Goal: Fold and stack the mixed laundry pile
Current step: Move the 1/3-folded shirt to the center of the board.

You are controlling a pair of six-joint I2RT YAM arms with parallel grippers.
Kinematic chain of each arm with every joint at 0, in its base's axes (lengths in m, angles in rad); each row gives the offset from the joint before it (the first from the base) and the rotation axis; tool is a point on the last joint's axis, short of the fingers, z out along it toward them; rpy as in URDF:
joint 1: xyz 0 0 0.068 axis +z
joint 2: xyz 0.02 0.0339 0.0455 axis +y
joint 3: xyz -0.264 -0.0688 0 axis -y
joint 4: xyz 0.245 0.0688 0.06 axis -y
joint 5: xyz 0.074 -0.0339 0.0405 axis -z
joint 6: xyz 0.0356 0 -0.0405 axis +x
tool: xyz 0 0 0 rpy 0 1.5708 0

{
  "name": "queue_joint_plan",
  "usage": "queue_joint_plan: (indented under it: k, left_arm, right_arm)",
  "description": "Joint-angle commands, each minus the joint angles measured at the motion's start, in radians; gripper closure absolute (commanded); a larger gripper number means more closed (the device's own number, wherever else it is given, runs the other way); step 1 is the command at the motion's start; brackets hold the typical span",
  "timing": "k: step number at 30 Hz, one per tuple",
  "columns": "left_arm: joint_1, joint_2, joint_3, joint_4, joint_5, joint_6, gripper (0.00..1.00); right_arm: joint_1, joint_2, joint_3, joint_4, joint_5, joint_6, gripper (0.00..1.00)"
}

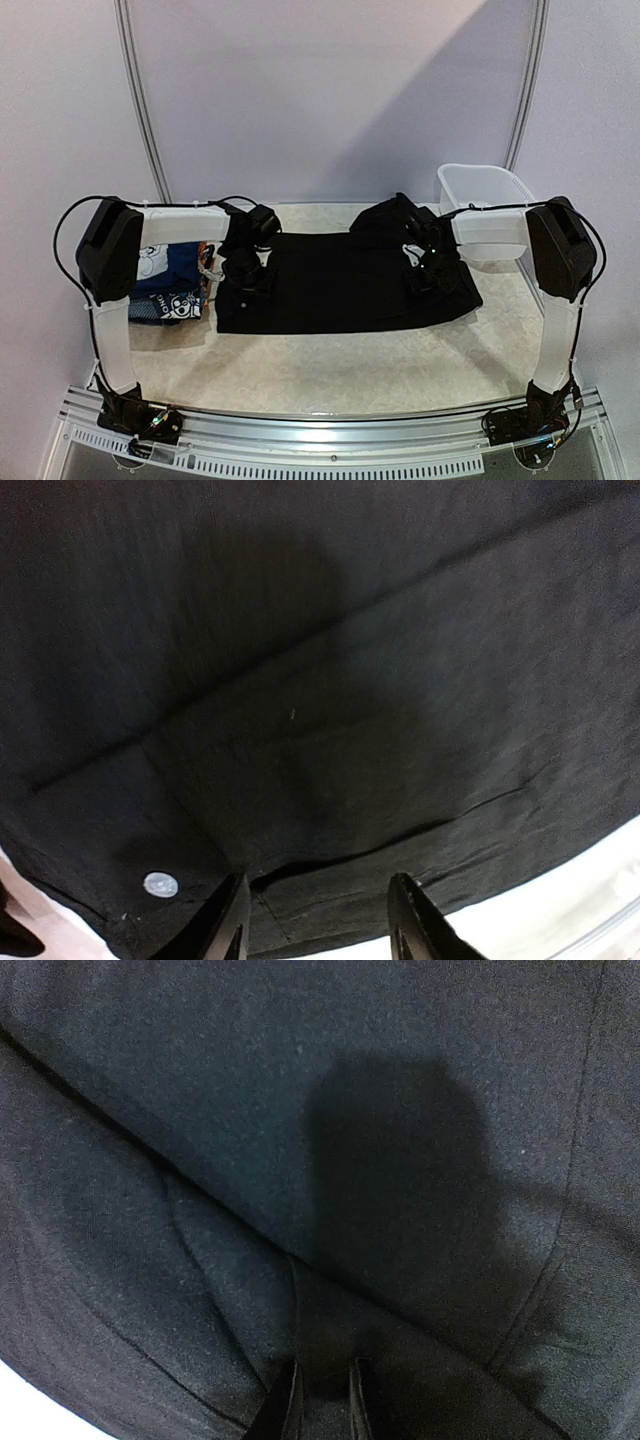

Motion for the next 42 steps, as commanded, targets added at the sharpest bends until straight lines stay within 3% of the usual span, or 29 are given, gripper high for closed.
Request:
queue_joint_plan:
  k: [1,15,30,36,42]
  left_arm:
    - [-0.032,0.014,-0.067,0.037,-0.007,0.008,0.53]
    - [-0.105,-0.118,-0.339,0.102,-0.027,-0.061,0.55]
    - [-0.290,-0.309,-0.464,-0.001,-0.020,-0.147,0.55]
    - [-0.310,-0.383,-0.414,-0.105,-0.070,-0.146,0.55]
    - [-0.272,-0.359,-0.184,-0.220,-0.173,-0.061,0.53]
  right_arm:
    - [-0.003,0.021,-0.057,-0.019,-0.009,0.010,0.83]
    - [-0.002,-0.079,-0.263,-0.026,-0.082,0.112,0.84]
    - [0.066,-0.265,-0.444,-0.107,-0.121,0.199,0.85]
    - [0.070,-0.371,-0.412,-0.218,-0.091,0.212,0.85]
    - [0.067,-0.403,-0.223,-0.299,-0.081,0.173,0.84]
